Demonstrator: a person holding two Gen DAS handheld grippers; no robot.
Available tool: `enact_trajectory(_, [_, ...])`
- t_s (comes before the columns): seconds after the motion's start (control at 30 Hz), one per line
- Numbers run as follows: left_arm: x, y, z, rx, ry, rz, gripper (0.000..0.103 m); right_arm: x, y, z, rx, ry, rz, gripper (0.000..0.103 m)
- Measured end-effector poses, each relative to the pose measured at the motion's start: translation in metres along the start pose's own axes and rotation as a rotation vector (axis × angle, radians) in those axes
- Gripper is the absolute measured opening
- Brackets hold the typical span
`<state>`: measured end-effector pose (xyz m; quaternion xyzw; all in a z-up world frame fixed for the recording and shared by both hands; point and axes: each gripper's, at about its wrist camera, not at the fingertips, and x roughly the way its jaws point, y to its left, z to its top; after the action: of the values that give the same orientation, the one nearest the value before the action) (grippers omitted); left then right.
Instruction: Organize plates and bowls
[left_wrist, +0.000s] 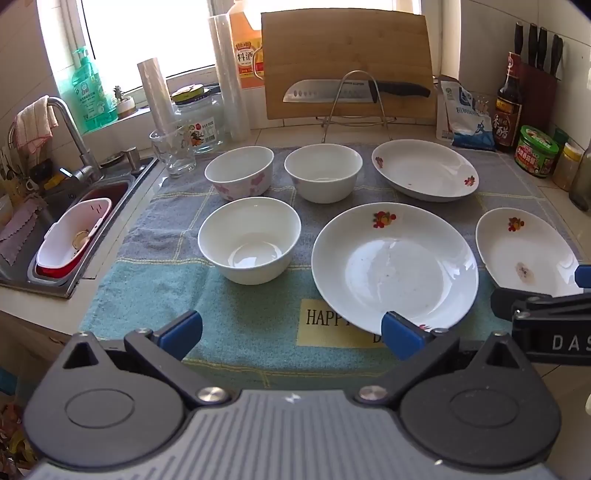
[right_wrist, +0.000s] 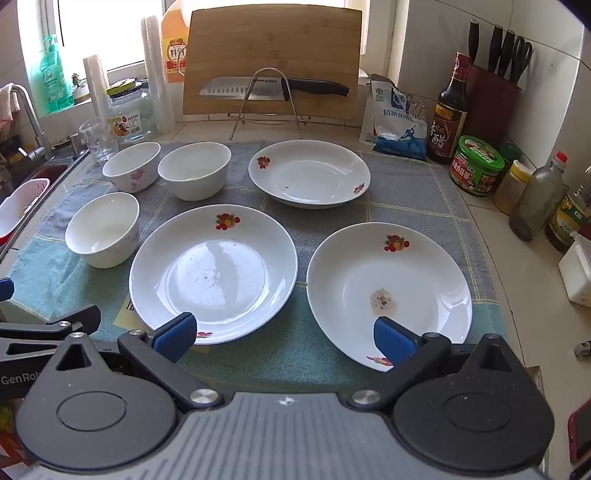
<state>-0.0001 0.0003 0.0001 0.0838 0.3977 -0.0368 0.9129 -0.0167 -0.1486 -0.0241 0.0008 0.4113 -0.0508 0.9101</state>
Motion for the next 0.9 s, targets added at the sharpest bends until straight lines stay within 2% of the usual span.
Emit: enact_trajectory(0.9, [-0.005,0.001,0.011,-0.010,-0.011,-0.003,0.102,-0.006,-0.002,0.009,-0.002,-0.007,0.000,0.103])
